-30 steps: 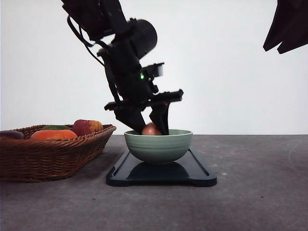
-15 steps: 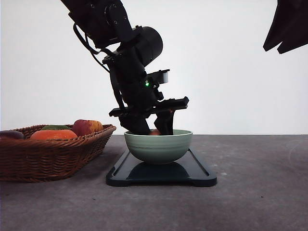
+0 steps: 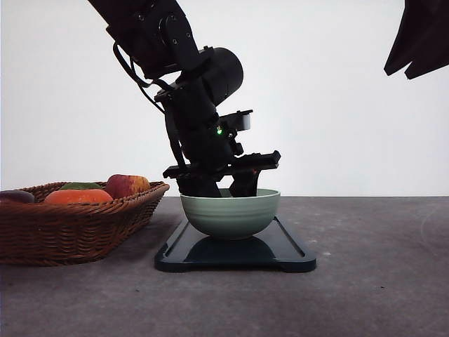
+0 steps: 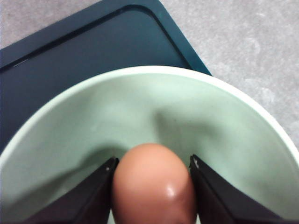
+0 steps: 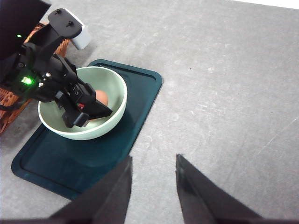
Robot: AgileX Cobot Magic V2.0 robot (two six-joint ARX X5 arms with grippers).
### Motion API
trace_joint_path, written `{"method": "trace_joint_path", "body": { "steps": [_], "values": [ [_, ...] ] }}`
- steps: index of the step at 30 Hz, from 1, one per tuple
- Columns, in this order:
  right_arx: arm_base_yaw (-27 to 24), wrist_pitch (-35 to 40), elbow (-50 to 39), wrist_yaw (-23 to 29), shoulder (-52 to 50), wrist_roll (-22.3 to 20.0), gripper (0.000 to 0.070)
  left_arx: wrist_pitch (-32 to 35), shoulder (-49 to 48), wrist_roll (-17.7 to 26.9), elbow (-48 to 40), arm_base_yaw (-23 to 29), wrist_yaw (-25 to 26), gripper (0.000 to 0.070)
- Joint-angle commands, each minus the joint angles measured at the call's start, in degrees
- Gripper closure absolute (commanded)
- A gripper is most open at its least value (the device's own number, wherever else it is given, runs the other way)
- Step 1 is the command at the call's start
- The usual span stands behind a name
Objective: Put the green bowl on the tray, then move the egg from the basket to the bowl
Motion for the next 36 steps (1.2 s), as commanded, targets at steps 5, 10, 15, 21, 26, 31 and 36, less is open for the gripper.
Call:
{"method": "trace_joint_path", "body": {
  "steps": [5, 10, 15, 21, 26, 31, 36],
  "values": [
    [0.35, 0.37, 0.13, 0.14, 0.33, -0.47, 0.0523, -2.06, 1.27, 0.03, 1.80, -0.68, -0.37, 0.0326],
    [0.35, 0.35, 0.13, 0.13, 0.33, -0.46, 0.0523, -7.82, 1.27, 0.00, 5.39, -0.68, -0.37, 0.0232],
    [0.35, 0.28, 0.13, 0.13, 0.31, -0.46, 0.0523, -15.38, 1.25, 0.00, 11.82, -0.68, -1.29, 0.0232],
    [0.35, -0.17, 0.13, 0.13, 0.31, -0.46, 0.0523, -25.45, 0.33, -0.22, 21.09, -0.57, -1.70, 0.0232],
    [0.35, -0.53, 0.13, 0.14, 0.31, -0.47, 0.0523, -27.01, -4.85, -1.43, 20.74, -0.57, -1.70, 0.0232],
    [0.35, -0.53, 0.13, 0.13, 0.31, -0.48, 0.0523, -23.81, -11.98, -1.59, 13.84, -0.57, -1.72, 0.0233],
    [0.35, -0.54, 0.13, 0.13, 0.32, -0.48, 0.0523, -17.14, -21.00, -2.58, 1.11, -0.34, -2.30, 0.0233]
  ]
}}
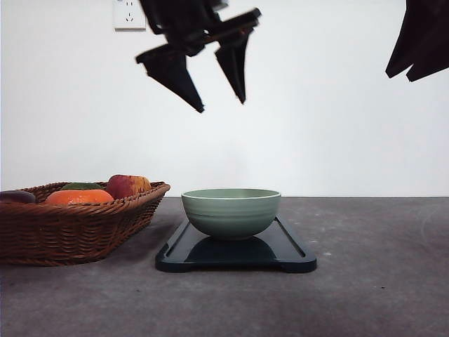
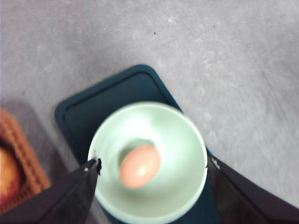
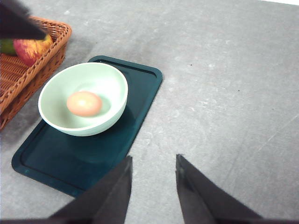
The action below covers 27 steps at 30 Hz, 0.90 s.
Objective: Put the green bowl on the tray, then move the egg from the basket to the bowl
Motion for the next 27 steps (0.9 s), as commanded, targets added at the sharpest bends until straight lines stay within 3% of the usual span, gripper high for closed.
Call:
{"method": "trace_joint_path", "body": {
  "steps": [1, 14, 27],
  "values": [
    [0.35, 0.19, 0.13, 0.13, 0.31, -0.46, 0.0523, 1.87, -1.99, -1.26, -3.92, -0.21, -0.45, 0.0232],
    [0.35, -1.38, 0.13, -0.20, 0.32, -0.51, 0.0523, 8.84, -28.61, -7.46, -33.62, 3.85, -2.14, 0.0232],
    [0.35, -3.17, 0.13, -2.84, 0.31, -0.89, 0.0523, 6.42, -49.85, -10.36, -47.50, 9.97, -5.20, 0.0233]
  ]
}}
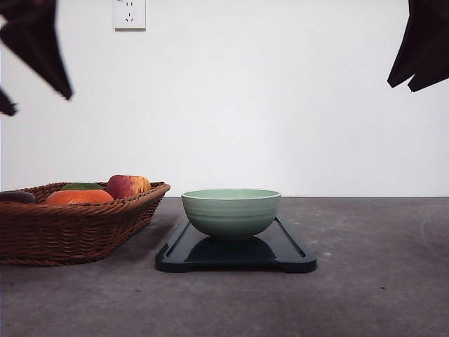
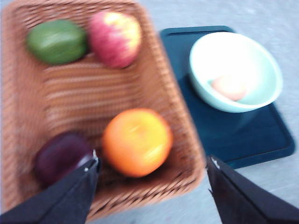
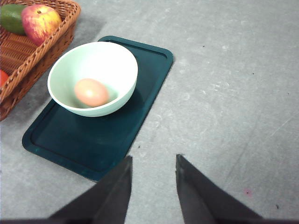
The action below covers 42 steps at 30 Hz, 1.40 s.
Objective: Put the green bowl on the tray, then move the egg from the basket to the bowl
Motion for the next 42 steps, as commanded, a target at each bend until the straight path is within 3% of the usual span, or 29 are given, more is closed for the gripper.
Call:
{"method": "trace_joint_path", "body": {
  "steps": [1, 7, 9, 10, 11, 12, 29, 33, 36, 39, 42],
  "values": [
    [0.35, 0.32, 0.13, -0.06, 0.31, -0.66, 0.0523, -0.62, -0.63, -0.90, -0.21, 0.31, -1.01, 0.0234],
    [0.35, 0.08, 0.13, -0.17, 0.26, -0.55, 0.0522, -2.75, -2.33, 0.17, -0.27, 1.24, -2.86, 0.0234],
    [0.35, 0.44, 0.13, 0.02, 0.26, -0.57, 0.0543, -3.11, -2.40, 0.22, -0.29, 1.23, -2.84, 0.0282],
    [0.35, 0.69, 0.13, 0.01, 0.26, -0.57, 0.0649, -3.18, -2.40, 0.23, -0.29, 1.22, -2.82, 0.0447],
    [0.35, 0.89, 0.13, -0.01, 0.26, -0.56, 0.0696, -3.42, -2.40, 0.20, -0.29, 1.21, -2.81, 0.0587],
    [0.35, 1.05, 0.13, -0.04, 0.26, -0.54, 0.0688, -3.78, -2.40, 0.16, -0.29, 1.21, -2.80, 0.0694],
    [0.34, 1.74, 0.17, -0.39, 0.26, -0.42, 0.0689, -3.06, -2.49, 0.82, -0.27, 1.35, -2.80, 0.0700],
    [0.35, 1.74, 0.17, -0.39, 0.26, -0.42, 0.0689, -2.01, -3.81, 3.85, -1.05, 4.39, -2.79, 0.0700],
    [0.35, 1.74, 0.17, -0.37, 0.26, -0.42, 0.0689, 3.47, -6.82, 5.13, -5.12, 8.69, -1.73, 0.0700],
    [0.35, 1.74, 0.17, -0.16, 0.26, -0.42, 0.0689, 12.10, -12.35, 8.95, -12.08, 13.60, 4.41, 0.0700],
    [0.35, 1.74, 0.17, -0.02, 0.26, -0.42, 0.0689, 18.58, -19.44, 10.33, -19.43, 18.25, 7.05, 0.0700]
  ]
}}
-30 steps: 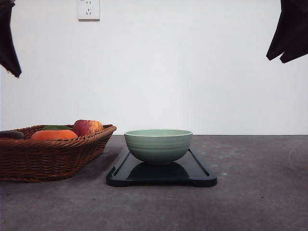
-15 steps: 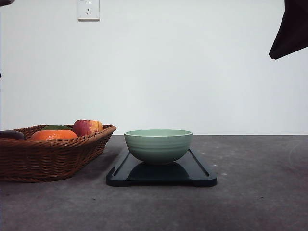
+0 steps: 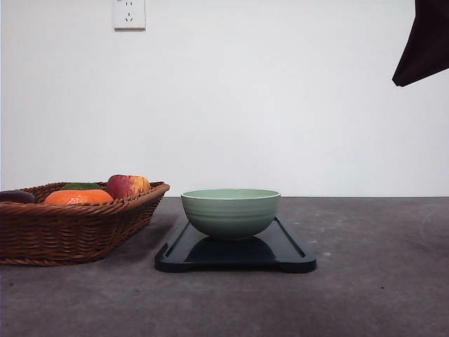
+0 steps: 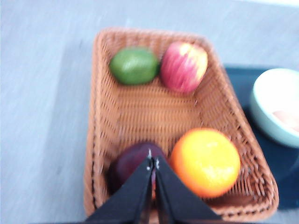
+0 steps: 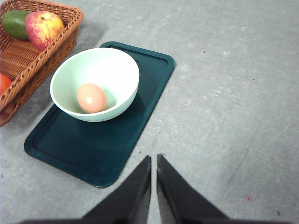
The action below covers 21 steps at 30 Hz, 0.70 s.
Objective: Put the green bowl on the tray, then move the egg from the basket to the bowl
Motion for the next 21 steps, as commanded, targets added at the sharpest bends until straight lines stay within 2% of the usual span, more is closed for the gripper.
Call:
{"method": "trace_joint_path", "body": {
  "steps": [1, 9, 21],
  "values": [
    [0.35, 0.61, 0.17, 0.19, 0.26, -0.42, 0.0689, 3.12, -4.00, 2.22, -3.71, 2.21, 0.52, 0.0700],
    [0.35, 0.61, 0.17, 0.19, 0.26, -0.42, 0.0689, 4.27, -20.35, 1.54, -16.42, 8.97, 0.48, 0.0700],
    [0.35, 0.63, 0.17, 0.21, 0.26, -0.42, 0.0689, 4.98, -29.83, 2.00, -22.57, 11.26, 0.30, 0.0700]
  ]
}}
